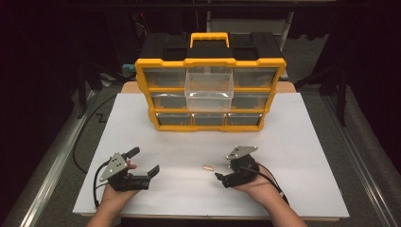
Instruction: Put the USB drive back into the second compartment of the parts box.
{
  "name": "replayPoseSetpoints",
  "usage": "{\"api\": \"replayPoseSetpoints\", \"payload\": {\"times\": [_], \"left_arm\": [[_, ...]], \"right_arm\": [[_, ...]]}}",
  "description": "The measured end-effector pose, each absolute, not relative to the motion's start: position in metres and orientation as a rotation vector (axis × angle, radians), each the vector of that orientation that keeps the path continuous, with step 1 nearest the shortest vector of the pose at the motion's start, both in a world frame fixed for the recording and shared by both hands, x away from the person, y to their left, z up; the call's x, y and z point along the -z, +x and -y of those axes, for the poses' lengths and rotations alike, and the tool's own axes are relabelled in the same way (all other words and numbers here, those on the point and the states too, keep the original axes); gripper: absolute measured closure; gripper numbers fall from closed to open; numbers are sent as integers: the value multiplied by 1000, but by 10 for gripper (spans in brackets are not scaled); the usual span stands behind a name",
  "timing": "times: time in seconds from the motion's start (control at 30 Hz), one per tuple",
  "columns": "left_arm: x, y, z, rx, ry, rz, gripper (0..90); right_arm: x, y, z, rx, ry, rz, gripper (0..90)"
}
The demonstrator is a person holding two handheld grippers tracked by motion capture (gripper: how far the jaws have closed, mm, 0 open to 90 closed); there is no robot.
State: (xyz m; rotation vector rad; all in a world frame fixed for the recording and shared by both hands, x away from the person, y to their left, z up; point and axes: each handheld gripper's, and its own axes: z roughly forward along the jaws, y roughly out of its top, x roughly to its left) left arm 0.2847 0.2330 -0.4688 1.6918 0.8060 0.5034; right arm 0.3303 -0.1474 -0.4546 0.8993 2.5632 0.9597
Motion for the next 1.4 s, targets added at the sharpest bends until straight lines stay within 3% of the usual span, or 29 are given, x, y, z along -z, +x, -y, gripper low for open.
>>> {"api": "replayPoseSetpoints", "payload": {"times": [0.3,0.6,1.4], "left_arm": [[469,284,-232,-507,1702,-796,3],[469,284,-232,-507,1699,-800,4],[468,284,-233,-507,1687,-801,3]], "right_arm": [[445,340,131,-928,797,-2636,460],[443,348,116,-914,726,-2725,624],[452,360,96,-816,638,-2837,736]]}}
